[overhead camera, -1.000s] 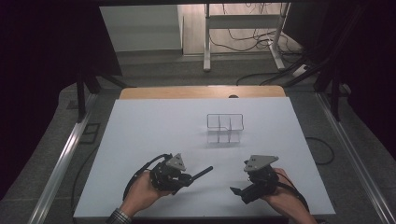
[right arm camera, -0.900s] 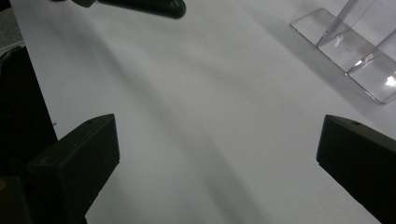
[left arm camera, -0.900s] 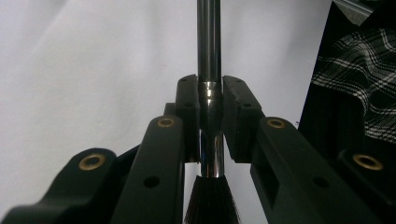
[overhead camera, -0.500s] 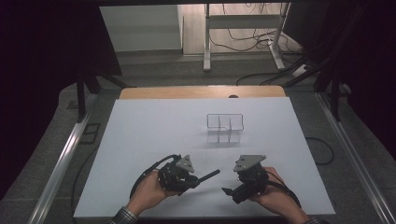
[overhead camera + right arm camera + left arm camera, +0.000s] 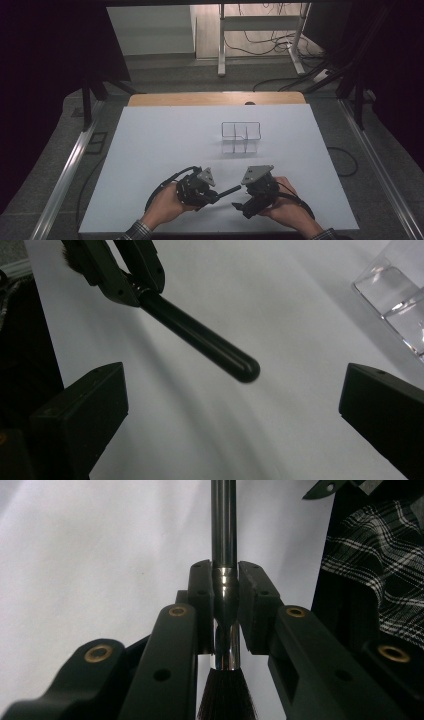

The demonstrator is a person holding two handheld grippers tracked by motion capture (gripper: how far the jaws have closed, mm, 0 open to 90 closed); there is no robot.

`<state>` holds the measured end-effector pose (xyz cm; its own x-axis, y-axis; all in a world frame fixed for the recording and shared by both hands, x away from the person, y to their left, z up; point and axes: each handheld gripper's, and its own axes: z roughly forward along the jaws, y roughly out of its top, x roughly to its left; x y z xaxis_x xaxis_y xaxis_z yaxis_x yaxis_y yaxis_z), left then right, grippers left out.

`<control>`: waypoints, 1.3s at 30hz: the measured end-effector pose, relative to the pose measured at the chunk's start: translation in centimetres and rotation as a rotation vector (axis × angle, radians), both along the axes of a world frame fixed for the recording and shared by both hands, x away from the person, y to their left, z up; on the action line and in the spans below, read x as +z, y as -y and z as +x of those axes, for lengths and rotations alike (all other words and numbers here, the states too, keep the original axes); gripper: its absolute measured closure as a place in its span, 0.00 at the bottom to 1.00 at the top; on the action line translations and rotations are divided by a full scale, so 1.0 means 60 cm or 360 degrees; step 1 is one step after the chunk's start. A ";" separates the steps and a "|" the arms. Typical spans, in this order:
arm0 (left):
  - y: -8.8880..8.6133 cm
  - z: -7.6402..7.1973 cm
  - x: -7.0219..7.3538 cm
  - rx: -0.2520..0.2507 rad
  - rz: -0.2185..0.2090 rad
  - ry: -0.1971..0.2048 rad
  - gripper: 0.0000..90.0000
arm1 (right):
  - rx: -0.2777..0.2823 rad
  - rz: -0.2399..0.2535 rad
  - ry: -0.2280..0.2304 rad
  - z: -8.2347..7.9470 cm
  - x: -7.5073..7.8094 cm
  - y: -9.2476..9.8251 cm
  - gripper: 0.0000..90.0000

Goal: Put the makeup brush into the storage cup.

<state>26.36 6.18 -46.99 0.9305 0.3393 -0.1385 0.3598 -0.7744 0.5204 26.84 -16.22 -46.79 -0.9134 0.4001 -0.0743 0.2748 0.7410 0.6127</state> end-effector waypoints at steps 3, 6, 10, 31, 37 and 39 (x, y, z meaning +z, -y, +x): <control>0.003 0.001 0.000 -0.0016 0.0020 0.0003 0.86 | 0.0026 -0.0021 0.0021 0.000 0.000 -0.006 0.03; 0.006 0.000 0.001 -0.0026 0.0021 -0.0007 0.86 | 0.0046 -0.0035 0.0029 0.000 -0.001 -0.013 0.07; 0.008 0.000 0.001 -0.0035 0.0021 -0.0012 0.86 | 0.0088 -0.0063 0.0028 -0.001 -0.002 -0.022 0.14; 0.013 -0.002 0.000 -0.0063 0.0046 -0.0056 0.86 | 0.0271 -0.0200 0.0096 -0.009 -0.007 -0.045 0.51; 0.013 -0.003 0.000 -0.0065 0.0034 -0.0040 0.85 | 0.0373 -0.0252 0.0151 -0.019 -0.007 -0.047 0.70; 0.009 -0.005 0.007 0.0013 -0.0004 0.0059 0.78 | 0.0429 -0.0268 0.0121 -0.022 -0.005 -0.046 0.84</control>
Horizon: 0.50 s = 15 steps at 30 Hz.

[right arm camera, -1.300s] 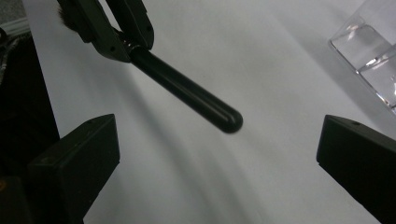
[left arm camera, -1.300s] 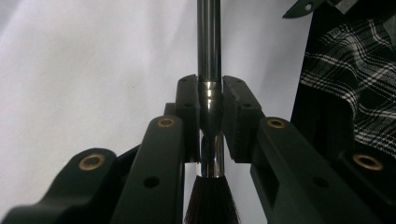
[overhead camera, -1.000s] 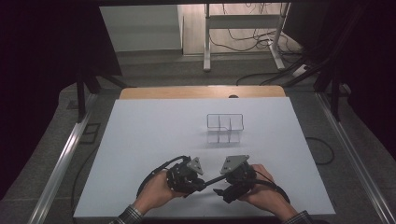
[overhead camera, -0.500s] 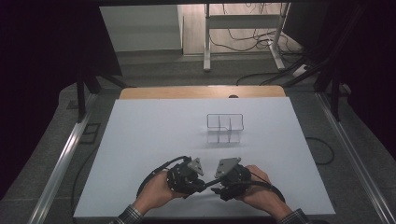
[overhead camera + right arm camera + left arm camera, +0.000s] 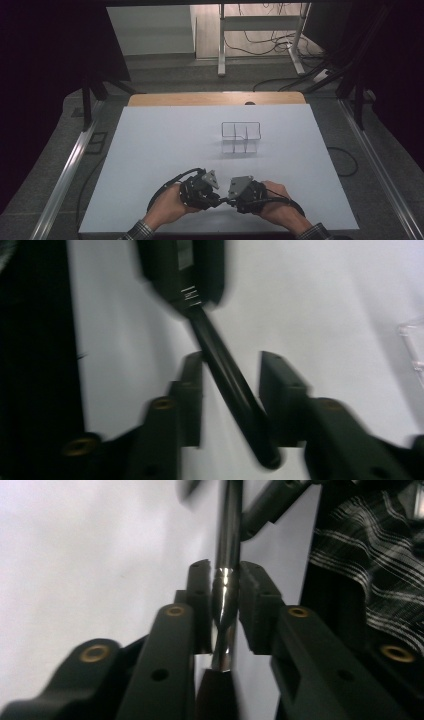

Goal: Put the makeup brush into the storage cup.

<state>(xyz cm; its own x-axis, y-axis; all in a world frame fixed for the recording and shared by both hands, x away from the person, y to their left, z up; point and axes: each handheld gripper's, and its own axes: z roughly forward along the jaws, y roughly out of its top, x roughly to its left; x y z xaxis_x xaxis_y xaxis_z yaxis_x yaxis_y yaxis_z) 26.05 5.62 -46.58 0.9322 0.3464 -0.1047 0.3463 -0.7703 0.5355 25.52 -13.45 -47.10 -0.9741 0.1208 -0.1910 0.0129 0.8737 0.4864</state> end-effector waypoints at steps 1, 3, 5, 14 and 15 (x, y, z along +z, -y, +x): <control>-0.003 0.002 0.004 0.0006 -0.0027 -0.0008 0.73 | 0.0026 0.0012 -0.0036 -0.003 0.001 0.001 0.87; -0.006 0.000 0.008 0.0044 -0.0058 0.0029 0.61 | 0.0009 0.0030 -0.0043 -0.005 0.007 -0.001 0.87; -0.010 0.000 0.009 0.0062 -0.0053 0.0067 0.48 | -0.0012 0.0051 -0.0051 -0.004 0.013 0.003 0.87; -0.022 0.002 0.004 0.0212 -0.0096 0.0175 0.11 | -0.0111 0.0073 -0.0106 0.011 0.014 0.020 0.87; -0.024 0.002 0.004 0.0213 -0.0091 0.0184 0.07 | -0.0116 0.0080 -0.0108 0.011 0.015 0.021 0.87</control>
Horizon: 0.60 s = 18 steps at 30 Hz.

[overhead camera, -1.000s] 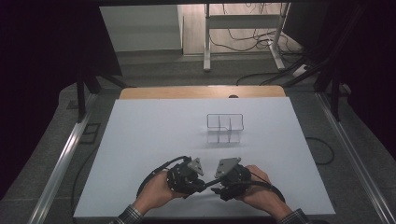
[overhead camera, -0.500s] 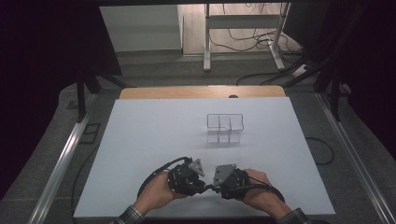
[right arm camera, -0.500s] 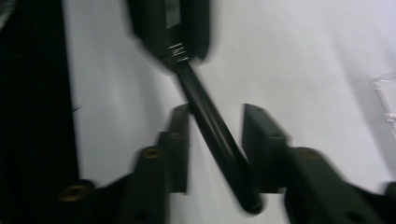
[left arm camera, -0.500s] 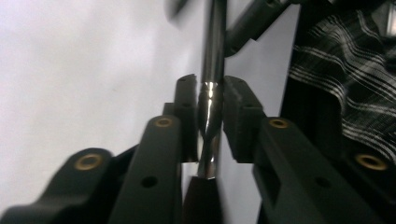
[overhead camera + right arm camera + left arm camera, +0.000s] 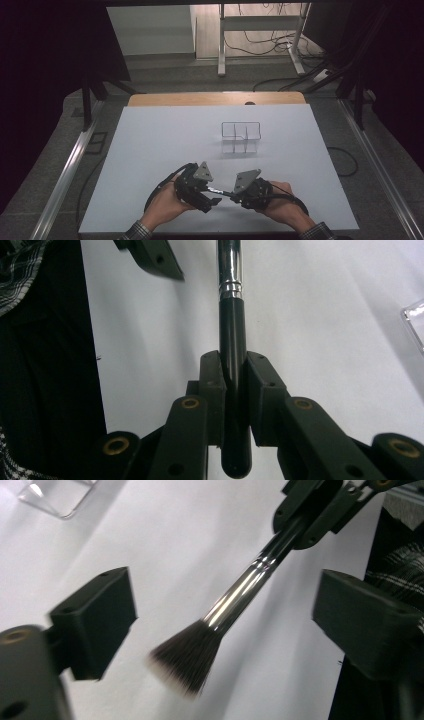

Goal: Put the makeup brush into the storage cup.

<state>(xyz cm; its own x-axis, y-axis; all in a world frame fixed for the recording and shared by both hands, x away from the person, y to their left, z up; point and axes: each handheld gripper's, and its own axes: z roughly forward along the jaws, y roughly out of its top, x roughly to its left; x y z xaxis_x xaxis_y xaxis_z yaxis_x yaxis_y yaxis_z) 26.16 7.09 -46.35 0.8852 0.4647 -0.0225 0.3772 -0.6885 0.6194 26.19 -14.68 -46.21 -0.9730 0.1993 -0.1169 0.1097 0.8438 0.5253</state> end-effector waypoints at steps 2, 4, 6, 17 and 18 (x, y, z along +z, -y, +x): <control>-0.007 0.000 0.000 0.0023 0.0003 0.0020 0.06 | -0.0003 -0.0003 0.0009 0.002 0.000 0.002 0.87; -0.013 -0.001 -0.002 0.0044 -0.0002 0.0037 0.06 | -0.0026 -0.0002 -0.0002 0.002 0.000 0.003 0.87; -0.022 -0.001 -0.006 0.0054 -0.0026 0.0045 0.06 | -0.0038 -0.0008 -0.0002 0.002 0.000 0.005 0.87; -0.054 -0.002 -0.016 0.0155 -0.0123 0.0065 0.00 | -0.0120 -0.0009 0.0023 0.007 -0.002 0.015 0.87; -0.056 -0.003 -0.017 0.0182 -0.0139 0.0061 0.00 | -0.0135 0.0001 0.0014 0.007 -0.002 0.016 0.87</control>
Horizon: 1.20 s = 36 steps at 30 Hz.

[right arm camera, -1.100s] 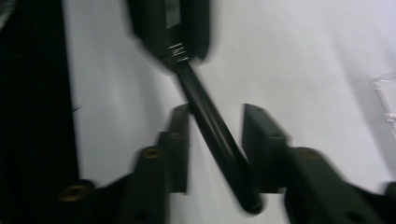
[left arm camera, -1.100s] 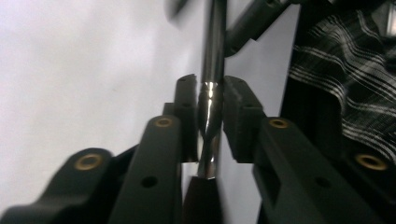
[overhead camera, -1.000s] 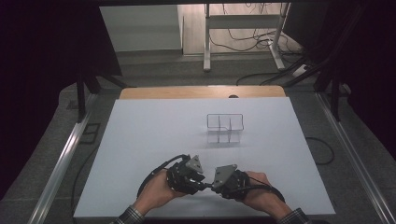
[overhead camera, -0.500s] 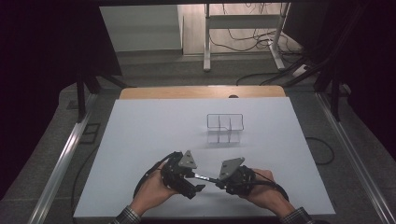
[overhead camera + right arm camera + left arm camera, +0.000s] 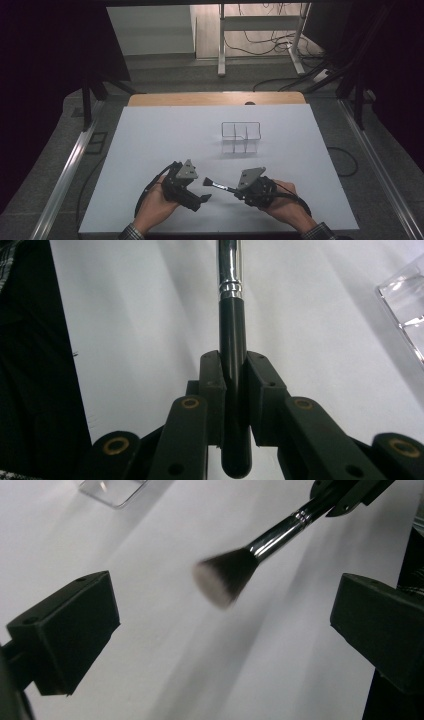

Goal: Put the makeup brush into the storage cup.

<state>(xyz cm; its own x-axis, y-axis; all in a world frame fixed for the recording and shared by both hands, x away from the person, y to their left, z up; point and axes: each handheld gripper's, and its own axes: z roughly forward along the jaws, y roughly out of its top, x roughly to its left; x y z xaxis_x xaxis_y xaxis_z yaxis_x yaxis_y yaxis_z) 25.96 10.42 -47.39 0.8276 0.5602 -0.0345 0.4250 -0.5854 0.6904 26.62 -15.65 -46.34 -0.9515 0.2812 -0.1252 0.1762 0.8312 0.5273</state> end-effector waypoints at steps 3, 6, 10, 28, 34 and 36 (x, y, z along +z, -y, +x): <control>-0.009 -0.001 -0.002 0.0025 -0.0003 -0.0013 0.00 | -0.0036 0.0019 0.0009 0.002 0.001 0.005 0.87; -0.016 -0.002 -0.003 0.0075 -0.0058 -0.0056 0.00 | -0.0066 0.0039 0.0012 0.003 0.003 0.008 0.87; -0.024 -0.007 -0.001 0.0159 -0.0193 -0.0115 0.00 | -0.0107 0.0074 0.0028 0.004 0.006 0.014 0.87; -0.030 -0.024 -0.002 0.0240 -0.0336 -0.0310 0.00 | -0.0195 0.0212 0.0054 -0.005 0.012 0.017 0.87; -0.029 -0.023 -0.001 0.0218 -0.0447 -0.0364 0.00 | -0.0217 0.0270 0.0055 -0.012 0.013 0.011 0.87; -0.026 -0.023 -0.001 0.0212 -0.0457 -0.0369 0.00 | -0.0228 0.0287 0.0059 -0.013 0.013 0.010 0.87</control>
<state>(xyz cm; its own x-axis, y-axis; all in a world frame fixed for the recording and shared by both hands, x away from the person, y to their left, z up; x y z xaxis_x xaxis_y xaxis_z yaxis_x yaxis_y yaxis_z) 24.55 12.00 -47.43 0.7002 0.6025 -0.3830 0.6482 -0.3117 0.6947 25.85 -16.25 -45.57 -0.8960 0.4338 -0.0951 0.2631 0.6910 0.6733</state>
